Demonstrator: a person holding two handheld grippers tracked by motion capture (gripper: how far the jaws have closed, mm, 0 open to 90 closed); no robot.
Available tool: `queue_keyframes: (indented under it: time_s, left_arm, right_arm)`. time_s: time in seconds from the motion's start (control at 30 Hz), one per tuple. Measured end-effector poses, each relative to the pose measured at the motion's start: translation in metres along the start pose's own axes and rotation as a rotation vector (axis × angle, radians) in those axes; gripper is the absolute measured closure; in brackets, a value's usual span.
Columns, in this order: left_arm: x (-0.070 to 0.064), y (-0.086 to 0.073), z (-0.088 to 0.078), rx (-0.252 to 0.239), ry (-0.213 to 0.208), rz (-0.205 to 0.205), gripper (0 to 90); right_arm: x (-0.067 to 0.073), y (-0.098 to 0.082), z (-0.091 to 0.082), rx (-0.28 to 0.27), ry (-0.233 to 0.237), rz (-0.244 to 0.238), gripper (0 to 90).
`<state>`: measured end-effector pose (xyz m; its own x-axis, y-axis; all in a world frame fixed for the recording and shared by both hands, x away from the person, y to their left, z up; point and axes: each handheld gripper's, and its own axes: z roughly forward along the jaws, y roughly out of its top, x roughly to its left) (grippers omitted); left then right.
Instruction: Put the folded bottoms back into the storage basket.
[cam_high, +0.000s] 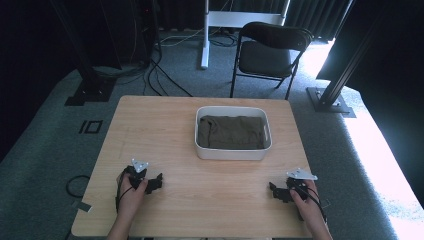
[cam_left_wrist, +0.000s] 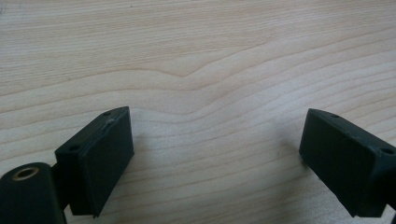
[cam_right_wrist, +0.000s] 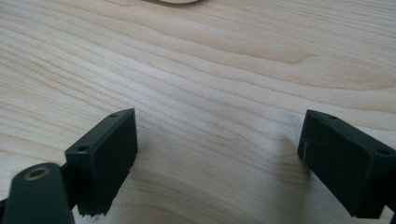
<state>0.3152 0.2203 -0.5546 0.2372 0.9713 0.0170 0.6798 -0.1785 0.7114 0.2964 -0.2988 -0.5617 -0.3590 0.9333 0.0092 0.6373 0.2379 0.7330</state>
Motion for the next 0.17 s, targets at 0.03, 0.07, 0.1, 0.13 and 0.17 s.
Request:
queue_keyframes:
  time_s: [0.03, 0.07, 0.1, 0.13, 0.17]
  left_arm:
    - [0.0, 0.0001, 0.0001, 0.001, 0.001, 0.0, 10.5]
    - [-0.0001, 0.0002, 0.0003, 0.001, 0.001, -0.001, 10.2]
    - [-0.0002, 0.0004, 0.0004, 0.003, 0.002, -0.001, 10.0]
    - [-0.0003, 0.0005, 0.0005, 0.003, 0.002, -0.001, 9.7]
    - [-0.0003, 0.0005, 0.0005, 0.003, 0.002, -0.001, 9.5]
  right_arm:
    - [0.0, 0.0, 0.0, 0.0, 0.0, 0.0, 11.6]
    - [0.0, 0.0, 0.0, 0.0, 0.0, 0.0, 11.6]
    - [0.0, 0.0, 0.0, 0.0, 0.0, 0.0, 11.6]
    - [0.0, 0.0, 0.0, 0.0, 0.0, 0.001, 11.6]
    - [0.0, 0.0, 0.0, 0.0, 0.0, 0.0, 11.6]
